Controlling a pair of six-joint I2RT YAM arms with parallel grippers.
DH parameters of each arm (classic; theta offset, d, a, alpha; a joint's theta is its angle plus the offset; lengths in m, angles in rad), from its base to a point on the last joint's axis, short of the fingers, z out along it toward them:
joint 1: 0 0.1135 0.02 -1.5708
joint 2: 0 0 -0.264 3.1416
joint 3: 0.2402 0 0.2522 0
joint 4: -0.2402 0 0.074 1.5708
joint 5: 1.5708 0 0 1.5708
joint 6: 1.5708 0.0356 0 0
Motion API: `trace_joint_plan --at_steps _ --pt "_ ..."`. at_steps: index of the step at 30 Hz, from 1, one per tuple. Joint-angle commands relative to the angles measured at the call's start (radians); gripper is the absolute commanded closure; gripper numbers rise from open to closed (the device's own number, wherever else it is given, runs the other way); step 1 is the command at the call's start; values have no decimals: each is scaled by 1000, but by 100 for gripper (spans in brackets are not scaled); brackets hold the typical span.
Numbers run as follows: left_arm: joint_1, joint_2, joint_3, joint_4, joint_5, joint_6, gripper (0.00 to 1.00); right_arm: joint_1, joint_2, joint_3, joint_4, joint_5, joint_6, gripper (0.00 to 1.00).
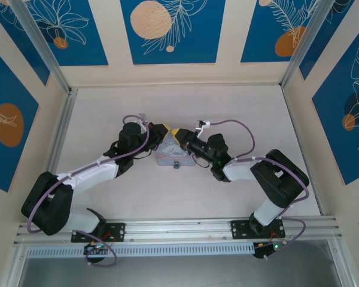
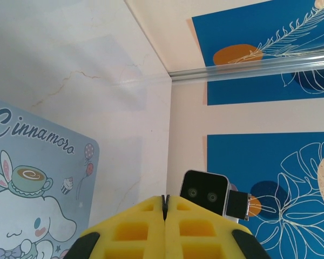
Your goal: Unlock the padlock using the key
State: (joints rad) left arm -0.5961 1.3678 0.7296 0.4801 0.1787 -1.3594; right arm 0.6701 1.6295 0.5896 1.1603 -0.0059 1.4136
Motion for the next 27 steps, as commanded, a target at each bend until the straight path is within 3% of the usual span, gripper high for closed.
trace_joint_plan --at_steps 1,13,18,24,25,27 --pt "-20 -26 -15 15 1 -6 100 -6 17 39 39 -2 -1 88" --pt "-24 -27 -16 8 -7 -5 100 -10 29 56 41 -3 5 85" --pt "-26 -28 -19 5 -7 -7 100 -16 28 55 43 -9 6 100" --pt "-27 -36 -15 -13 -9 0 100 -24 26 43 46 -20 7 100" --pt "-28 -40 -12 -27 -14 3 94 -25 24 38 46 -20 6 100" --pt "-26 -51 -12 -42 -27 11 61 -29 18 25 47 -23 6 100"
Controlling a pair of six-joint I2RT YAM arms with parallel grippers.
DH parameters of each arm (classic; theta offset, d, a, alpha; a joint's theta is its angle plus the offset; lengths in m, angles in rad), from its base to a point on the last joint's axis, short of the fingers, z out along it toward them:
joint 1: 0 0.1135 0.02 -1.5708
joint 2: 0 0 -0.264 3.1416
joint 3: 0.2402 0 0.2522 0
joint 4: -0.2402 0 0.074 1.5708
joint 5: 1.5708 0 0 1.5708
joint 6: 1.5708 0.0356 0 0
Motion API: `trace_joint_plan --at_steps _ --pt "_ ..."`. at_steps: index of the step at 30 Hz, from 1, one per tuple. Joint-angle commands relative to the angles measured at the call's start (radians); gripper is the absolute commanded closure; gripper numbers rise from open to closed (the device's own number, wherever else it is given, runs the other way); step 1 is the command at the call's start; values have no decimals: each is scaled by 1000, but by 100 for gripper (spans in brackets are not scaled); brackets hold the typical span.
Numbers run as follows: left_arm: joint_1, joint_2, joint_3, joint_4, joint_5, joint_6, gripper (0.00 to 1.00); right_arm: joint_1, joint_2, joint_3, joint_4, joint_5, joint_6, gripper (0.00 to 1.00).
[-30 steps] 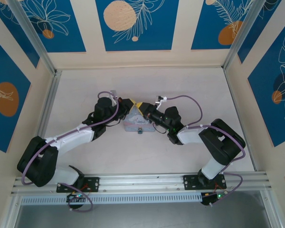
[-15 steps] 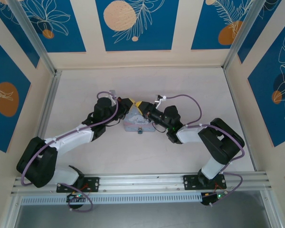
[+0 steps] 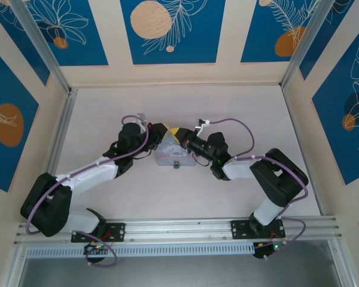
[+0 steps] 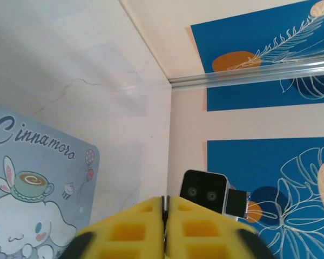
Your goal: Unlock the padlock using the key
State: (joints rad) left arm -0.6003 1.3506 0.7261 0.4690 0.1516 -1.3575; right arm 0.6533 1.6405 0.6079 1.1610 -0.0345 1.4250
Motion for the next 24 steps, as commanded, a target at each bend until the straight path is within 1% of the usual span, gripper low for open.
trace_joint_plan --at_steps 1,3,4,7,9,13,16,19,24 --pt "-20 -44 -6 -39 -7 17 45 -15 3 -2 45 5 -5 100" --pt "-13 -62 4 -77 -15 35 24 -18 -8 -20 43 1 -7 100" --pt "-9 -73 12 -97 -17 47 17 -20 -15 -31 40 0 -8 100" --pt "13 -105 37 -173 -8 87 5 -29 -49 -62 19 -13 -12 100" --pt "27 -130 59 -260 7 129 1 -34 -86 -90 -14 -23 -17 100" --pt "33 -159 95 -446 52 233 1 -32 -195 -142 -143 -53 -52 100" --pt "34 -166 96 -540 87 296 1 -15 -306 -185 -278 -59 -93 100" --pt "33 -169 71 -564 123 345 1 9 -399 -228 -395 -51 -133 100" --pt "30 -180 13 -571 167 396 1 18 -459 -310 -417 -64 -158 100"
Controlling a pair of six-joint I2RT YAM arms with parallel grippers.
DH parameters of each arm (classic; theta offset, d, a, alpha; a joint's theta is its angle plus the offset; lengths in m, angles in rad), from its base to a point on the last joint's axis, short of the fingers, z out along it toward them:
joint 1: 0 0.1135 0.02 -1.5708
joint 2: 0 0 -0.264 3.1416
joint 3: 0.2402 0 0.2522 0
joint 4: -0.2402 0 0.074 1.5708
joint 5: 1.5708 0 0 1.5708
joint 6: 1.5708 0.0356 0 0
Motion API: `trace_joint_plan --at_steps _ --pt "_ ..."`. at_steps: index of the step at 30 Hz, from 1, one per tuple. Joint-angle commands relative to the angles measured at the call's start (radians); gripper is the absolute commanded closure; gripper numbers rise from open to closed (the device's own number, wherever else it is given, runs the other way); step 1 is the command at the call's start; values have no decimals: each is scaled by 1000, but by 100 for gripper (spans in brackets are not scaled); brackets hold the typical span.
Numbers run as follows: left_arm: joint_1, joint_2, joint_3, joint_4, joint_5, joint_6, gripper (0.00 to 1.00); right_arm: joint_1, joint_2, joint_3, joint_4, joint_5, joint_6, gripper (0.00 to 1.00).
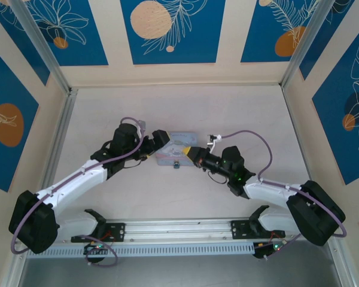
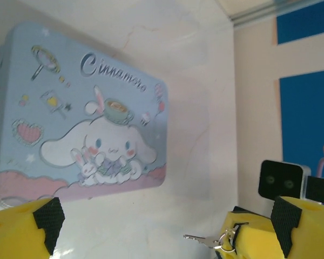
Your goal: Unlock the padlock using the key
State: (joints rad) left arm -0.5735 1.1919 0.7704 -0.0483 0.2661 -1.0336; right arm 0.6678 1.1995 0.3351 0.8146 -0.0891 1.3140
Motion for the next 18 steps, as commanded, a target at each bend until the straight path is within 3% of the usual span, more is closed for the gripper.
trace_joint_plan --at_steps 1,11,18 --pt "3 -28 -46 -53 52 78 1 4 -15 -48 -64 -10 -50 100" --pt "1 -68 -115 -36 -10 70 1 -6 189 -15 100 -98 -90 100" --pt "1 -81 -114 -46 -33 75 1 -37 442 2 383 -177 -24 100"
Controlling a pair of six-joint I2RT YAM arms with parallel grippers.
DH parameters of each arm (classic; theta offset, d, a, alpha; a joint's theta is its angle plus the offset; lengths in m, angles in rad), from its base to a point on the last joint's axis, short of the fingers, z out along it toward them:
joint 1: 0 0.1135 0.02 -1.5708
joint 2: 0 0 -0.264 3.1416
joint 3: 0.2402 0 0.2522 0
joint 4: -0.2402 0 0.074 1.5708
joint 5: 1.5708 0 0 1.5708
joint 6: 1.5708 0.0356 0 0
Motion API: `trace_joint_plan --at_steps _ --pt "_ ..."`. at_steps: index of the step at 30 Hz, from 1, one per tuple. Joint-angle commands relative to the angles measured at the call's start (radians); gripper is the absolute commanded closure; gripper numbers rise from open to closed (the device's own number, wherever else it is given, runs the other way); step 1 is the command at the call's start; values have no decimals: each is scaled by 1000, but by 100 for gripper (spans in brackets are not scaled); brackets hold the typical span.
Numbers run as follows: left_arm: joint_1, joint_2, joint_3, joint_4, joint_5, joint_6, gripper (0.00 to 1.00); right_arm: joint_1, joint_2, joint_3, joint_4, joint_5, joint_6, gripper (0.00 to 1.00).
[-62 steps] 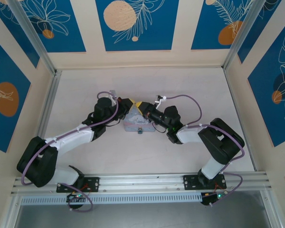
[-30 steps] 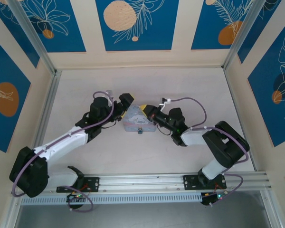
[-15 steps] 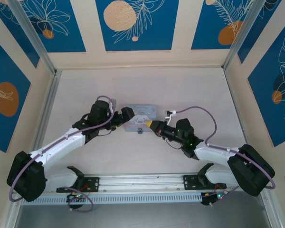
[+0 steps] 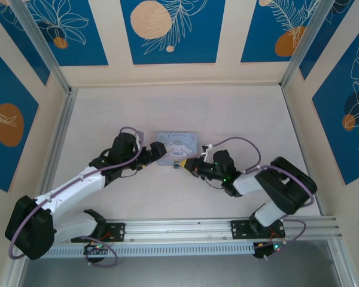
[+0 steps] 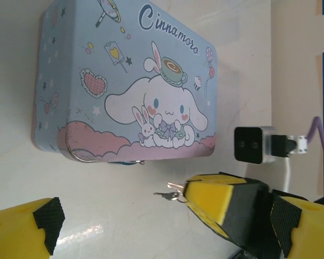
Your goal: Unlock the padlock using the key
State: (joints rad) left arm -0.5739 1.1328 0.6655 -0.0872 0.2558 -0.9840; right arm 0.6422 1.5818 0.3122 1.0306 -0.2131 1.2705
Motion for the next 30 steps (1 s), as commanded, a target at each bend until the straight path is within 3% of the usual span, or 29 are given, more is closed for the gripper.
trace_joint_plan --at_steps 1,7,15,20,25,30 --pt "1 -23 -10 -8 -24 28 1 -17 93 30 196 -64 27 100" --pt "0 -31 -10 -11 -29 36 1 -63 201 69 300 -105 59 100" --pt "1 -20 -21 -1 -27 36 1 -105 222 161 258 -175 61 100" --pt "-2 -11 -60 45 -7 29 1 -108 162 133 266 -186 85 100" --pt "-38 20 -99 120 17 77 1 -156 51 144 66 -176 48 100" --pt "-107 145 -57 145 19 231 1 -212 20 234 -162 -183 13 100"
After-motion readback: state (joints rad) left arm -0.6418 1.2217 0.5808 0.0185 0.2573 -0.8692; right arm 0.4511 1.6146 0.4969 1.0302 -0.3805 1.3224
